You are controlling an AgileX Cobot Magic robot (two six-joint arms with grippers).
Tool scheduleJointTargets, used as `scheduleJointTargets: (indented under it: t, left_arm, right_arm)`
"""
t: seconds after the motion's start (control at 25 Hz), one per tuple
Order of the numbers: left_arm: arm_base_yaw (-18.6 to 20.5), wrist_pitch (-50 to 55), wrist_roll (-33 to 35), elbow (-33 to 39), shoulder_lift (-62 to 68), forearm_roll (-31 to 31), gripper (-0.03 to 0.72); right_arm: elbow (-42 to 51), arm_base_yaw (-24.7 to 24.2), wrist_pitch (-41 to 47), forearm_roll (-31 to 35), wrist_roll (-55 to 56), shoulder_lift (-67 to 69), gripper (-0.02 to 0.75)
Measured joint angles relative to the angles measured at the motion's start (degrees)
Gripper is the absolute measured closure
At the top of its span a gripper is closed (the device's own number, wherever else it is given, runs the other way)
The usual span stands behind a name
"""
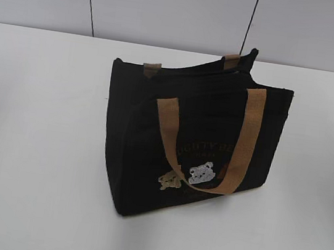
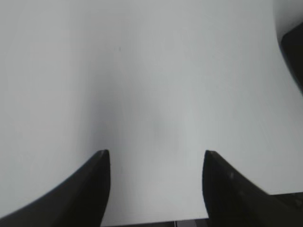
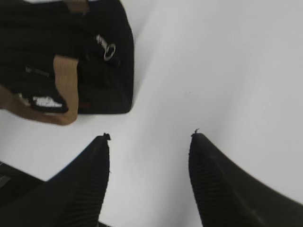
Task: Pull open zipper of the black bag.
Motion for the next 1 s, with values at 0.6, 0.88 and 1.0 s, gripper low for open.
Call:
scheduleJointTargets:
  t: [0.6,0.88,1.0]
  left_arm:
    - [0.0,-3.58,-5.11,25.28,-42.1,0.55,0.23]
    - [0.0,-2.77,-5.11,26.76,-55.71,0.48,0.262]
    - [0.0,-2.46,-5.11,27.09,-61.26,0.32,0.277]
  right_arm:
    - [47.13,0.0,-9.13,0.07,3.15,-40.33,0.328]
    - [53.36,0.0,-9.94,0.08,3.22,-52.61,0.337]
    - [54.41,0.0,-8.31,0.09,3.22,-57.14,0.355]
